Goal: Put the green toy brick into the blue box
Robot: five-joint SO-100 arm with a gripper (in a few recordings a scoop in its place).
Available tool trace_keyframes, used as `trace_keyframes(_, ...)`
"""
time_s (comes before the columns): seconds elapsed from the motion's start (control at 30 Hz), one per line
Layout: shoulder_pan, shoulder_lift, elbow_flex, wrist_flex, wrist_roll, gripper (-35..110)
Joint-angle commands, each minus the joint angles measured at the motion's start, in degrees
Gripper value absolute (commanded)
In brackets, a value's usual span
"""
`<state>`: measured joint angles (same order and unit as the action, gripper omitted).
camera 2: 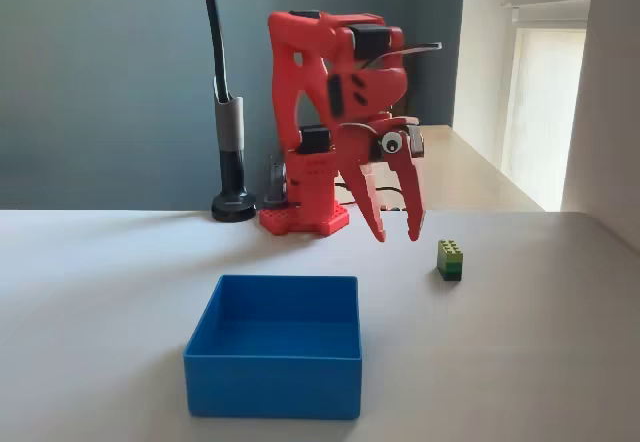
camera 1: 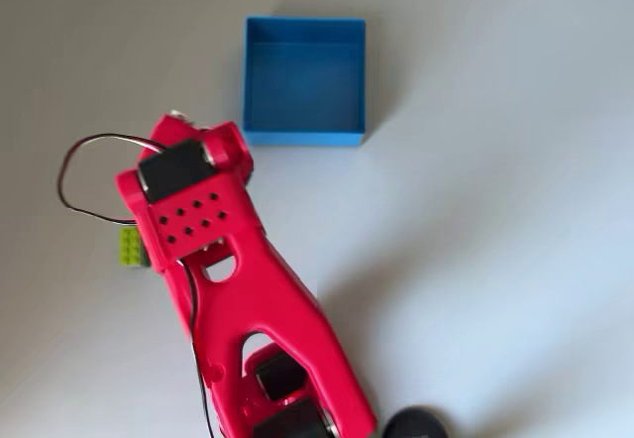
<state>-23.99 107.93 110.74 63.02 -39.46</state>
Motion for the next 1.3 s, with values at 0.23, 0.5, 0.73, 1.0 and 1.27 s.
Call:
trace_keyframes(0.23, -9.93, -9.23, -13.97, 8.70, -4.57, 18)
trace_keyframes(0.5, -16.61, -15.91, -17.49, 9.49, -4.83, 22)
trace_keyframes(0.73, -20.92, -22.76, -22.94, 14.68, -2.99, 24)
trace_keyframes(1.0, -22.68, -28.48, -28.83, 21.97, -1.05, 25)
trace_keyframes(1.27, -22.85, -30.85, -30.59, 26.63, -0.53, 27)
